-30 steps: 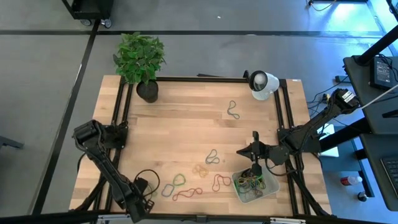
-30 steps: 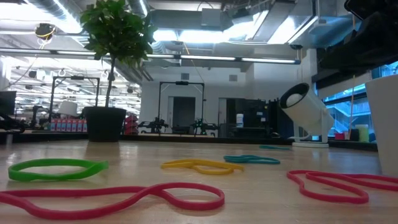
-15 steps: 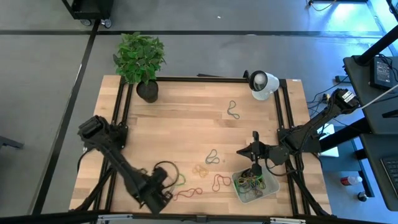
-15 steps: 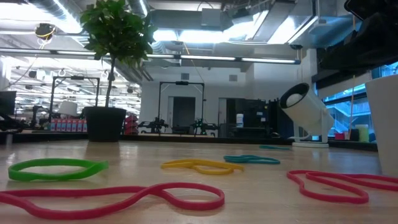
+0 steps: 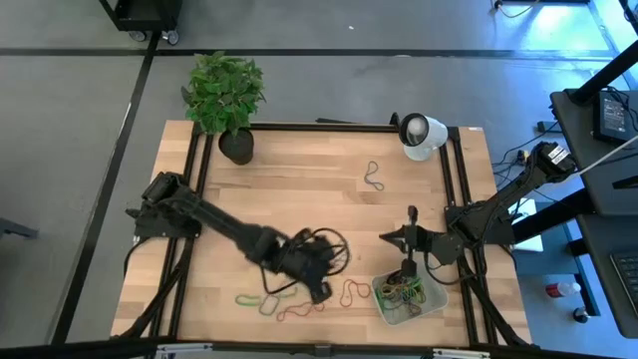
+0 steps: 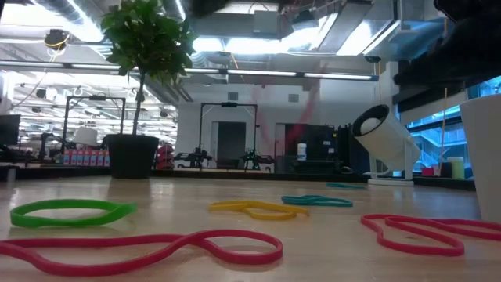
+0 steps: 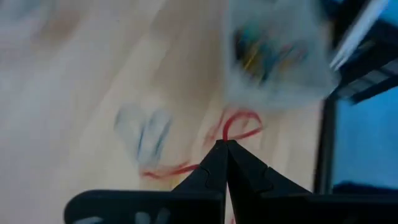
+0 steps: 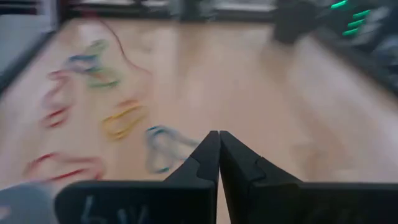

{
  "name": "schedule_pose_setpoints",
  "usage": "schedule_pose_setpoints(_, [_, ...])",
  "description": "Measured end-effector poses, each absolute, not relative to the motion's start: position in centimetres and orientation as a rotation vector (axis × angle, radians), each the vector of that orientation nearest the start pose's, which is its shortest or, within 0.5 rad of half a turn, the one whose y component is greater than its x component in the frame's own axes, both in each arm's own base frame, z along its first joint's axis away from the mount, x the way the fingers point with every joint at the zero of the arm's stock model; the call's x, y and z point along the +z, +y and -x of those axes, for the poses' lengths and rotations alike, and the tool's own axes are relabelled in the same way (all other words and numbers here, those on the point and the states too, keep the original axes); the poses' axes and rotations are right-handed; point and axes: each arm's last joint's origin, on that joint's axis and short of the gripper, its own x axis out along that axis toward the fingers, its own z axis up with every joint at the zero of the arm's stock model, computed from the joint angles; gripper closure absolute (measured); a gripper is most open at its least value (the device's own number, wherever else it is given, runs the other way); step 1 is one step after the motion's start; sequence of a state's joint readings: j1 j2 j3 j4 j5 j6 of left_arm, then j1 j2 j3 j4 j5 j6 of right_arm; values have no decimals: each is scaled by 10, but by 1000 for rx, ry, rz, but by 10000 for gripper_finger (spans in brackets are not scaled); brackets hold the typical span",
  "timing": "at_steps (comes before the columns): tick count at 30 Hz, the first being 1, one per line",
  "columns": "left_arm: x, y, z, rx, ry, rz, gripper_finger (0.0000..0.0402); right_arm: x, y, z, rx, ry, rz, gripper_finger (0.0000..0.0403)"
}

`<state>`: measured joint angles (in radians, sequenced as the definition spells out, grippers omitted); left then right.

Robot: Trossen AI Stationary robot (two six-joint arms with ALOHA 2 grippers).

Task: Pick and place rubber bands into bin
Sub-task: Put the red rubber band into the white bin

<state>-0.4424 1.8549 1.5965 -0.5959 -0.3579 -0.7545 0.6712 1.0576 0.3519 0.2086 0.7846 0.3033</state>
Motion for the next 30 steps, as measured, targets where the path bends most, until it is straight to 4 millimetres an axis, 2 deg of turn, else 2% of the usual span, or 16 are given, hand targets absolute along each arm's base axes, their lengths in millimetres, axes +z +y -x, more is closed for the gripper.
schedule_pose_setpoints(5, [294, -151, -394, 98, 620, 316, 400, 180, 100, -164, -311, 301, 66, 388])
schedule_pose_setpoints(10, [298, -142, -401, 67, 575, 308, 400, 185, 98, -162, -275, 295, 81, 392])
schedule_pose_setpoints(13, [292, -142, -410, 39, 554, 316, 400, 193, 94, -160, -214, 288, 39, 399])
schedule_pose_setpoints(20, [270, -150, -442, -100, 454, 338, 400, 199, 83, -156, -195, 301, 43, 398])
schedule_pose_setpoints(26, [275, -159, -477, -142, 387, 270, 400, 202, 80, -155, -204, 283, -4, 398])
schedule_pose_setpoints(30, [267, -169, -499, -176, 369, 225, 400, 202, 80, -155, -203, 287, -3, 398])
